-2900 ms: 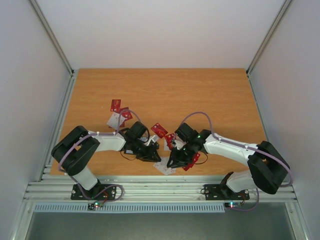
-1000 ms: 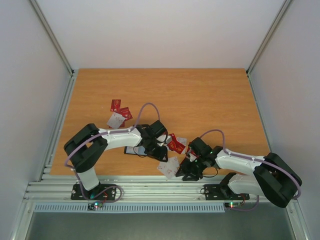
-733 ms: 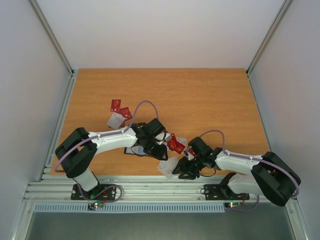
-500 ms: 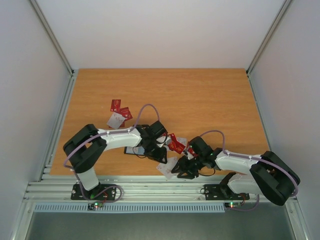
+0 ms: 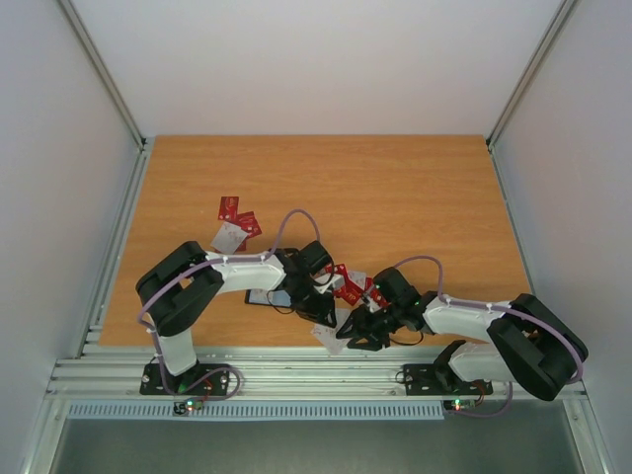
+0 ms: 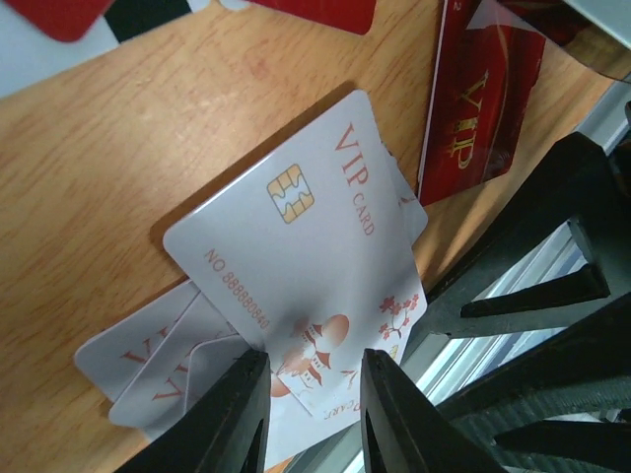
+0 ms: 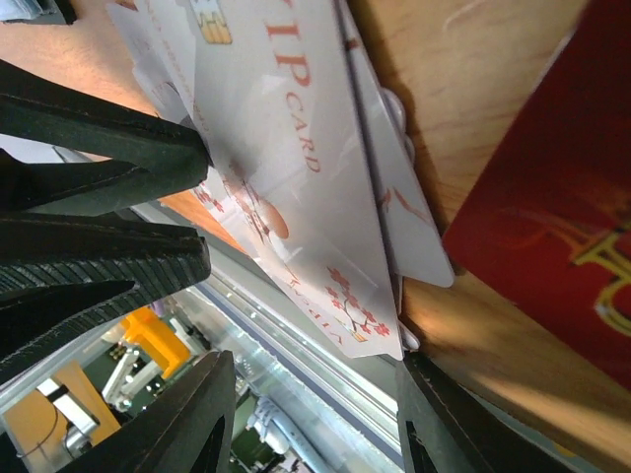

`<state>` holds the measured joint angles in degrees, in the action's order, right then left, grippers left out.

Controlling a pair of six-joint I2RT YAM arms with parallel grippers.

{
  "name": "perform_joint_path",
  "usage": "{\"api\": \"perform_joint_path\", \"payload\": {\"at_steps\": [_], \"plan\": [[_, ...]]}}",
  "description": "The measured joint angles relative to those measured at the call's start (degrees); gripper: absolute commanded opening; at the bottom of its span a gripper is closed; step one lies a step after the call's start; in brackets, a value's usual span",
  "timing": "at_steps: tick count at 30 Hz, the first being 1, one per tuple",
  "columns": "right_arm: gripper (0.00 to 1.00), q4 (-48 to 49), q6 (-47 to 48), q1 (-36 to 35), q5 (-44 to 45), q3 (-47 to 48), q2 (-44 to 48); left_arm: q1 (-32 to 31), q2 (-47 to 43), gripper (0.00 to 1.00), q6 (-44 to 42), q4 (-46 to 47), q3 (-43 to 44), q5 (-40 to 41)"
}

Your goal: Put the credit cards into the card holder

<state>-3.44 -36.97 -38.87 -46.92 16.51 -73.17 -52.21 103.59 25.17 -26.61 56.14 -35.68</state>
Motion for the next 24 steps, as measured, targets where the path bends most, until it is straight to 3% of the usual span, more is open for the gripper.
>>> {"api": "perform_joint_path", "payload": {"at_steps": [12, 24], "plan": [[0.45, -2.99, 2.23, 0.09, 0.76, 0.52, 2.43, -0.02, 0.00, 0.29, 1.38, 2.91, -1.18, -1.90], [0.46, -14.49, 4.66, -0.44, 2.93, 1.73, 9.42, -0.50, -2.21, 0.26, 1.09, -4.13, 1.44, 3.63]]}}
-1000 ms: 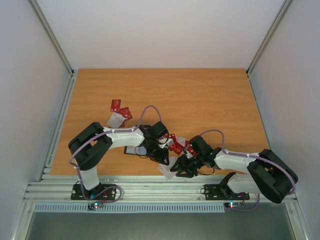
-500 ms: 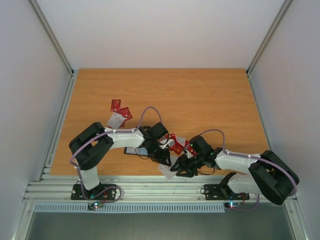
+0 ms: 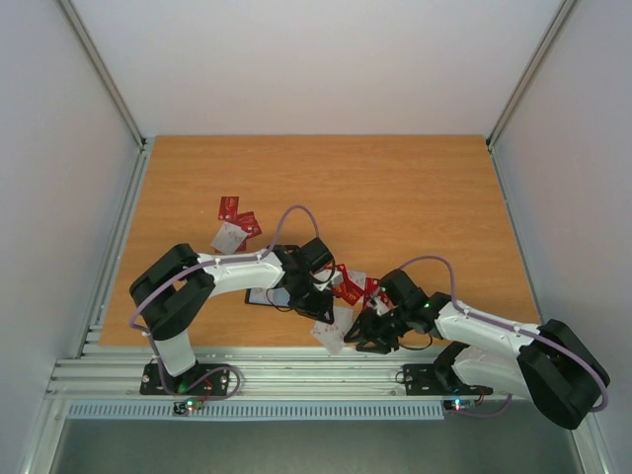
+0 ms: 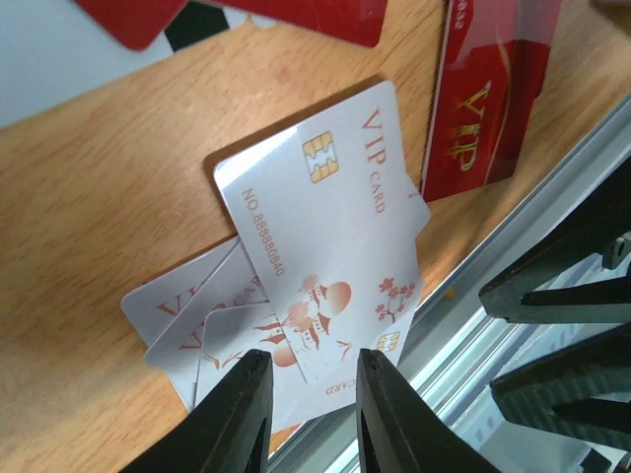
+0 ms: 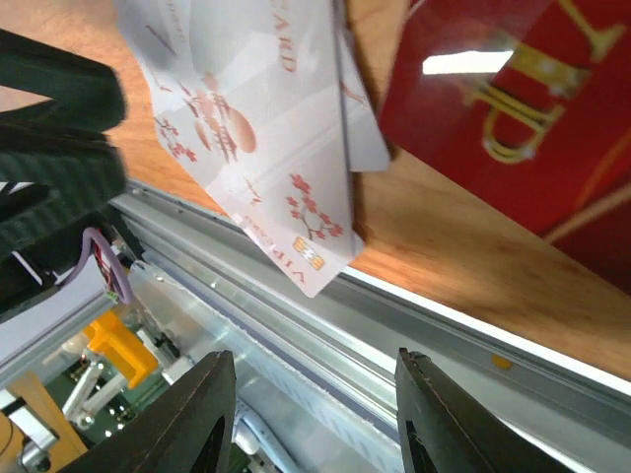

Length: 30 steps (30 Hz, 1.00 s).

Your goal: Put the credit cards into the card holder

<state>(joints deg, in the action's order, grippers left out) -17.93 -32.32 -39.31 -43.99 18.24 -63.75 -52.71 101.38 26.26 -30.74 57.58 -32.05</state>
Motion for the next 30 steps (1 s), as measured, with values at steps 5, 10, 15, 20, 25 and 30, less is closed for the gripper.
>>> {"api": "perform_joint_path", "payload": {"at_steps": [5, 10, 15, 20, 25, 30], "plan": [[0.46, 1.14, -6.01, -2.84, 3.85, -3.10, 3.89, 0.26, -0.33, 0.26, -0.46, -1.81, 1.81, 0.28], [0.46, 4.39, -13.66, -9.46, 10.38, -4.85, 4.46, 0.42, -0.33, 0.26, -1.51, -2.97, 2.38, 0.07], [0.47, 10.73, -19.74, -15.65, 17.27, -5.60, 3.15, 0.50, -0.13, 0.26, -2.80, -3.23, 2.86, -0.68], [0.47, 18.53, -23.85, -20.61, 23.10, -5.81, -1.36, 0.55, 0.57, 0.26, -4.24, -3.61, 3.30, -1.07], [0.47, 26.43, -26.47, -23.43, 25.66, -6.25, -5.07, 0.57, 1.86, 0.26, -4.85, -3.56, 3.26, -1.20], [0.46, 31.52, -28.28, -25.22, 27.43, -6.32, -7.87, 0.57, 2.62, 0.25, -5.16, -3.23, 1.25, -1.16]]}}
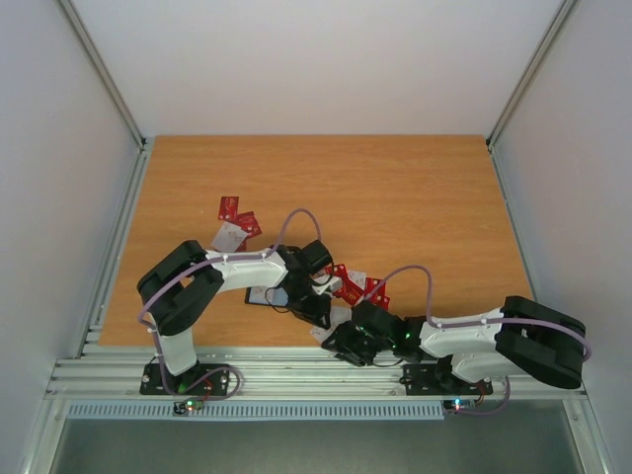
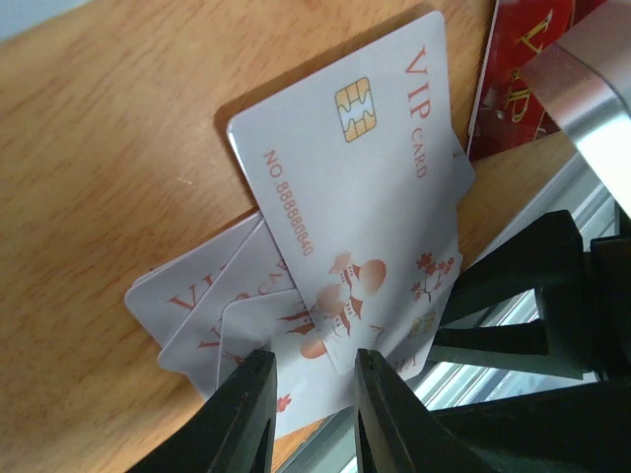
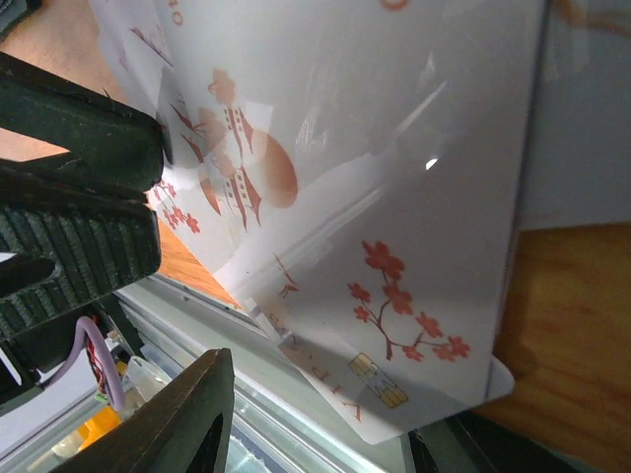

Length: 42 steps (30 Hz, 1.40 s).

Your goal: Put the credit cards into the card holder

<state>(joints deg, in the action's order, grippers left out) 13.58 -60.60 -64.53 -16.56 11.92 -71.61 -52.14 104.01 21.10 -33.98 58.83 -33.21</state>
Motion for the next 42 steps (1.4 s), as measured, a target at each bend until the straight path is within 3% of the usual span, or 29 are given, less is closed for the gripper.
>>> {"api": "perform_joint_path", "payload": {"at_steps": [17, 42], "plan": [[0.24, 3.13, -2.97, -3.02, 4.33, -0.63, -1.86, 0.70, -0.52, 0.25, 1.53, 4.22, -3.13, -3.61], [0.01, -13.68, -0.61, -3.58, 8.83, 5.38, 6.56, 0.61, -2.16, 0.25, 4.39, 7.06, -5.92, -6.69]]}}
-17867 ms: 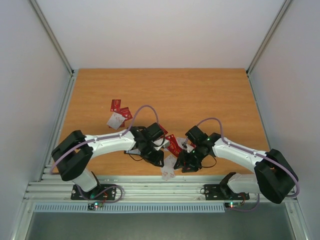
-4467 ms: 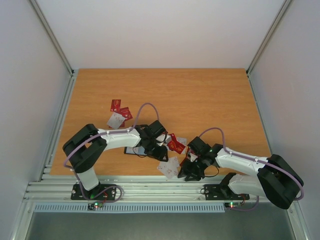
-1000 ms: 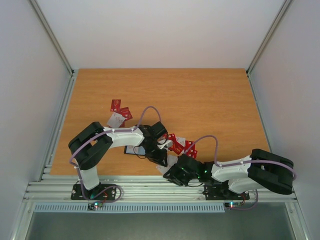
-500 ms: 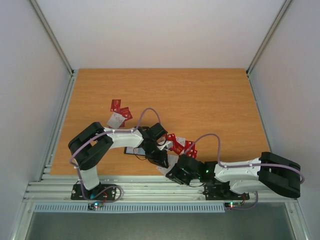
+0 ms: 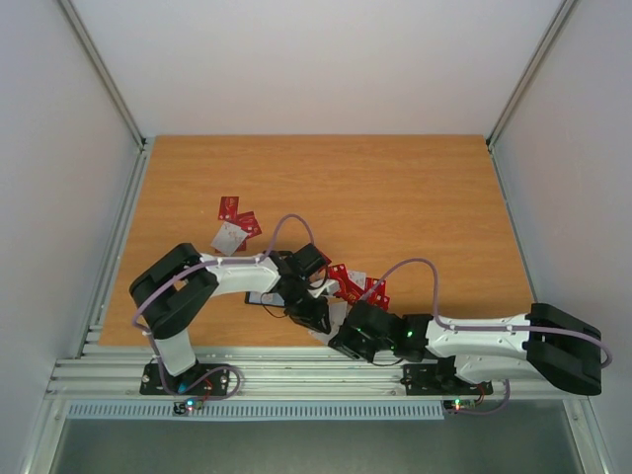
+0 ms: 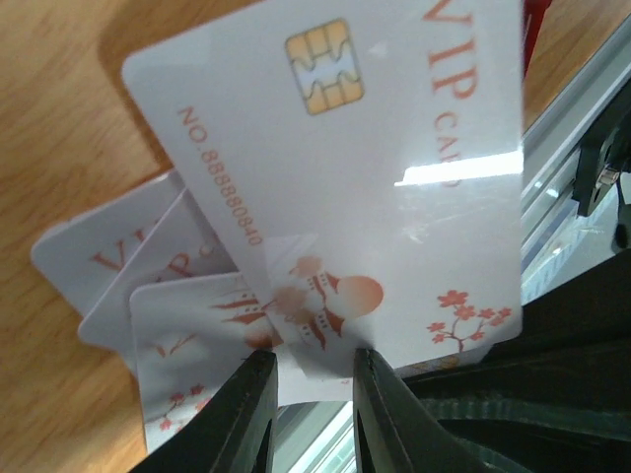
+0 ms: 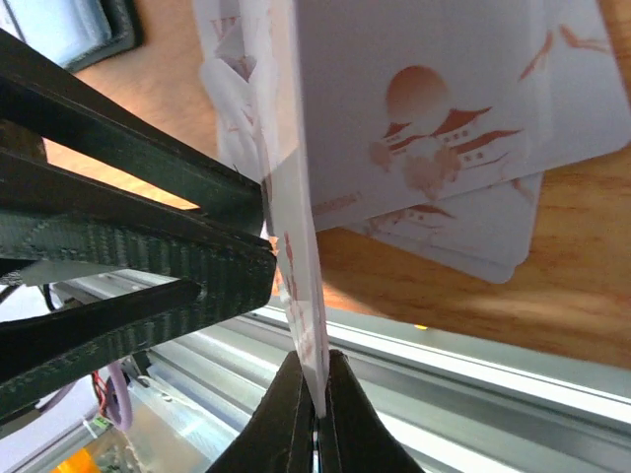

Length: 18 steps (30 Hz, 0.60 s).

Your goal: Put the credit cards into the card holder

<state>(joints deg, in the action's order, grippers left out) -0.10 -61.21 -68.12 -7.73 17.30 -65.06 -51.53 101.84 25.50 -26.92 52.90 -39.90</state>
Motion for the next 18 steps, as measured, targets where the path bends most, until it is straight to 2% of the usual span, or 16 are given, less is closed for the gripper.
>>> {"api": "perform_joint_path", "payload": {"at_steps": [9, 18], "plan": [[0.01, -10.99, -1.18, 0.02, 1.86, 5.27, 3.85, 0.04, -2.23, 0.29, 0.83, -3.39, -0.09, 2.16], [0.01, -33.46, -5.97, 0.09, 5.44, 13.11, 11.98, 2.34, -7.10, 0.46, 0.61, -8.81, 3.04, 6.60]]}}
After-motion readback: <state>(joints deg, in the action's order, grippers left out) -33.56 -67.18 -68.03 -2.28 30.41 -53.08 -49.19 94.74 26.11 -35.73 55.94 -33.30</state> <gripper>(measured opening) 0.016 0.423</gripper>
